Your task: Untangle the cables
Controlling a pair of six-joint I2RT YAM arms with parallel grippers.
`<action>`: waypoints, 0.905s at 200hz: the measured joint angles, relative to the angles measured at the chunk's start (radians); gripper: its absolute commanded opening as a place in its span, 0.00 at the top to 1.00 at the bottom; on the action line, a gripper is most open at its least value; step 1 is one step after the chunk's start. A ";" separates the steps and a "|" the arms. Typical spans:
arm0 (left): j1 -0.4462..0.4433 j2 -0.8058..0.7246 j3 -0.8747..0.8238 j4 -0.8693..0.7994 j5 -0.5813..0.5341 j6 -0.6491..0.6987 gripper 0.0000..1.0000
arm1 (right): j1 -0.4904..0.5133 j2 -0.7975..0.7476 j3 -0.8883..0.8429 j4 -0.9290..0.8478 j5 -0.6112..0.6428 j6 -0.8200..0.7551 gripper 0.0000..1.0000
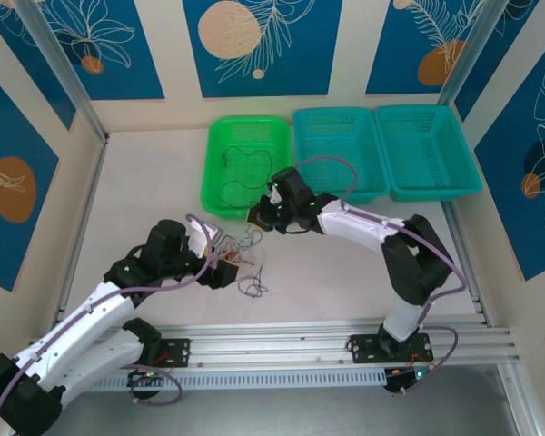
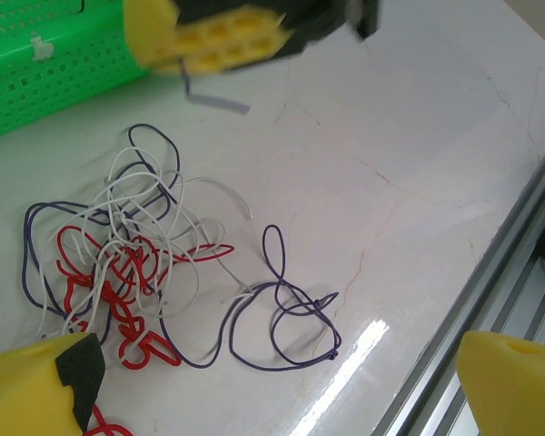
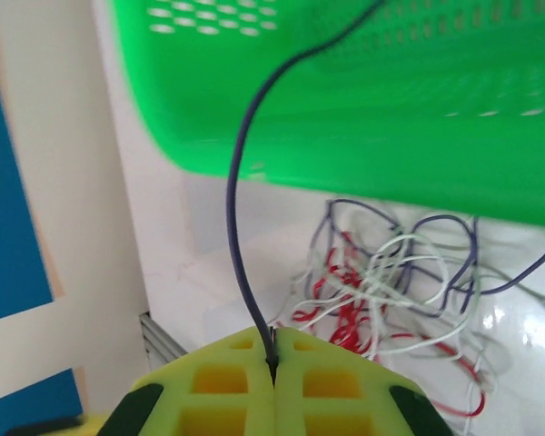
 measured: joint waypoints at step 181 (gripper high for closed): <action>0.000 0.217 0.000 0.071 -0.248 -0.368 0.07 | -0.146 -0.283 0.203 -0.327 0.165 -0.379 0.16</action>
